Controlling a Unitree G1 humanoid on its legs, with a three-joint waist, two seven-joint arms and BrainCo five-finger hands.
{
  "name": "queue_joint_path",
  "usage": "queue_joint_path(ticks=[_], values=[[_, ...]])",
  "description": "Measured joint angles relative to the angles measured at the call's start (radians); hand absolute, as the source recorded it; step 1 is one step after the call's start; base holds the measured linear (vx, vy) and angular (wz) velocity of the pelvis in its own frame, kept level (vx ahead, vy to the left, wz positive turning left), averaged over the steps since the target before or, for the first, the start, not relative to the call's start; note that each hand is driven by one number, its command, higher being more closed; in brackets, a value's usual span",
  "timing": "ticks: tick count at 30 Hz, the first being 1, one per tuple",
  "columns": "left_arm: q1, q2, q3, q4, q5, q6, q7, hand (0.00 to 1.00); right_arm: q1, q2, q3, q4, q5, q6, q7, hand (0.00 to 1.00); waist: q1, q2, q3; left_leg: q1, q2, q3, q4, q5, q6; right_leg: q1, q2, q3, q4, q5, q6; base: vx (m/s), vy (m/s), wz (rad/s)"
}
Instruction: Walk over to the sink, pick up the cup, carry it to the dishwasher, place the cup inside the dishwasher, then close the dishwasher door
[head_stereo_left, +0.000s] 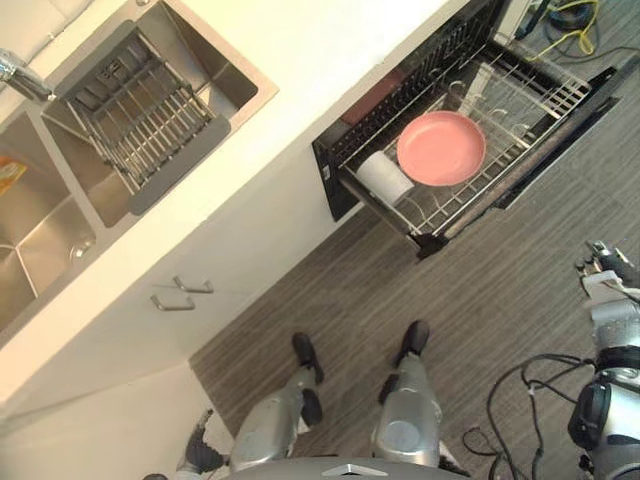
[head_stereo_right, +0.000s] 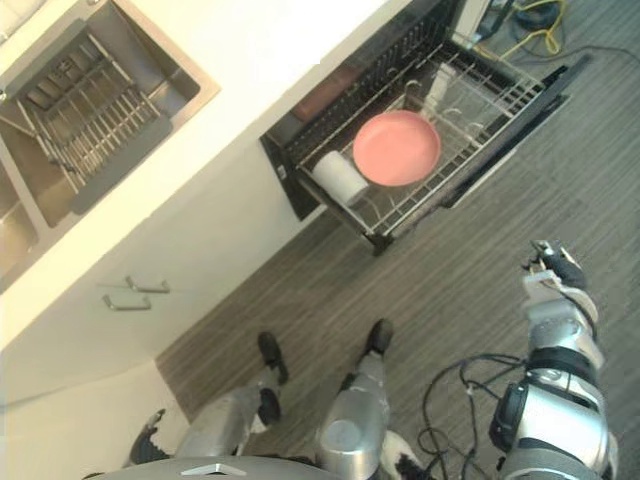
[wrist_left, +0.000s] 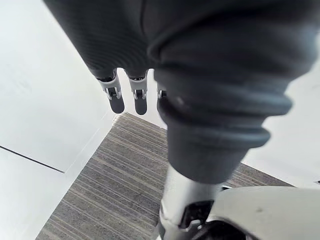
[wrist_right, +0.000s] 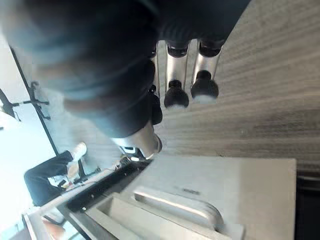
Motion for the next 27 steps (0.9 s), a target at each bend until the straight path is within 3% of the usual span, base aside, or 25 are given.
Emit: queue_joint_path(ticks=[3,8,12,14,22,27], values=[[-0.005,-0.003,-0.007,-0.005,0.000,0.000,0.000,0.00,-0.045,-0.002,0.045,-0.001,-0.005,0.001,0.014,1.00,0.011,0.026,0.012,0.000,-0.009,-0.005,0.000,0.001,0.001,-0.001,-0.010,0.001,0.001,0.003,0.003,0.04,-0.029,0.04],[-0.019,-0.006,-0.017,-0.044,0.000,-0.005,0.002,0.00,-0.220,-0.047,0.172,0.025,-0.125,0.018,0.024,1.00,0.047,0.104,0.037,-0.039,-0.026,-0.040,0.000,0.016,0.014,-0.020,-0.030,-0.030,0.014,0.009,0.011,0.03,-0.038,0.21],[-0.019,-0.008,-0.045,-0.049,-0.001,-0.005,0.000,0.00,-0.330,-0.120,0.268,0.082,-0.232,0.046,0.028,1.00,0.056,0.112,0.035,-0.065,-0.042,-0.069,0.000,0.032,0.018,-0.040,-0.052,-0.049,0.038,0.007,0.013,0.03,-0.027,0.23],[-0.018,-0.015,-0.048,-0.056,-0.001,-0.012,0.000,0.00,-0.403,-0.164,0.338,0.136,-0.310,0.070,0.023,1.00,0.081,0.119,0.030,-0.075,-0.052,-0.086,0.000,0.033,0.016,-0.055,-0.071,-0.056,0.073,-0.006,0.017,0.02,-0.025,0.18],[0.020,-0.022,-0.053,-0.051,-0.001,-0.013,-0.002,0.00,-0.553,-0.201,0.499,0.202,-0.458,0.096,0.008,1.00,0.118,0.139,0.015,-0.084,-0.099,-0.194,0.001,0.046,0.002,-0.065,-0.158,-0.112,0.222,-0.081,0.041,0.03,-0.037,0.32],[0.030,-0.022,-0.052,-0.048,0.007,-0.020,-0.001,0.00,-0.665,-0.194,0.615,0.209,-0.607,0.101,0.004,1.00,0.148,0.151,0.006,-0.070,-0.131,-0.279,0.006,0.055,0.003,-0.051,-0.224,-0.159,0.345,-0.153,0.055,0.05,-0.084,0.38]])
